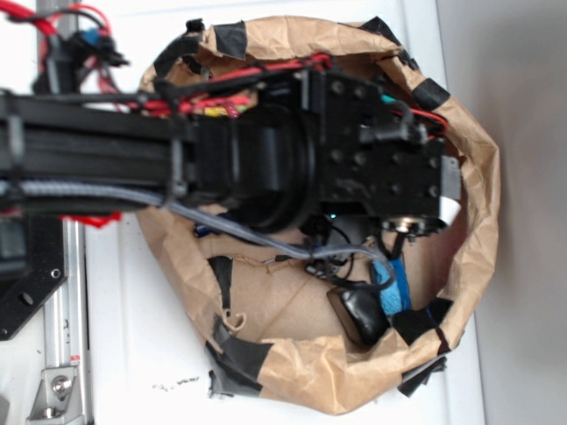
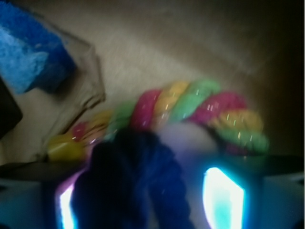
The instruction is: Grab the blue rope.
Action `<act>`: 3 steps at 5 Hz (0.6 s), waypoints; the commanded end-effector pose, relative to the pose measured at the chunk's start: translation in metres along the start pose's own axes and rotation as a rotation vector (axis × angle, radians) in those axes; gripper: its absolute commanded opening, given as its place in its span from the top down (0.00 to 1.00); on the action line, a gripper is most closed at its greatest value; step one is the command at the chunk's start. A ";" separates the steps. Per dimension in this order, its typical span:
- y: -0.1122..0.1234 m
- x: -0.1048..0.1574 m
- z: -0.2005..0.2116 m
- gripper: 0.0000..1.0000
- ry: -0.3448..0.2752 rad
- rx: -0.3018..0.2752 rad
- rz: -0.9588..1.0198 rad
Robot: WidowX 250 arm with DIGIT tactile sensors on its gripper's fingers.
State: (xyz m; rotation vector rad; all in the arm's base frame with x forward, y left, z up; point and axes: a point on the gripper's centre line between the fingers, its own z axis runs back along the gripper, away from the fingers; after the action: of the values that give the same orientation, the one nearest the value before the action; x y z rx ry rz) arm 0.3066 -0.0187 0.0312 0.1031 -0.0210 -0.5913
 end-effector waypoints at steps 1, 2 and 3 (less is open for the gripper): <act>-0.003 -0.004 0.029 1.00 -0.090 -0.048 0.055; 0.000 -0.019 0.057 1.00 -0.144 -0.028 0.128; 0.006 -0.039 0.106 1.00 -0.193 -0.012 0.280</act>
State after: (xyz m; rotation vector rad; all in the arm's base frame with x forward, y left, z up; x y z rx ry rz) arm 0.2670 -0.0005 0.1229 0.0152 -0.1492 -0.3379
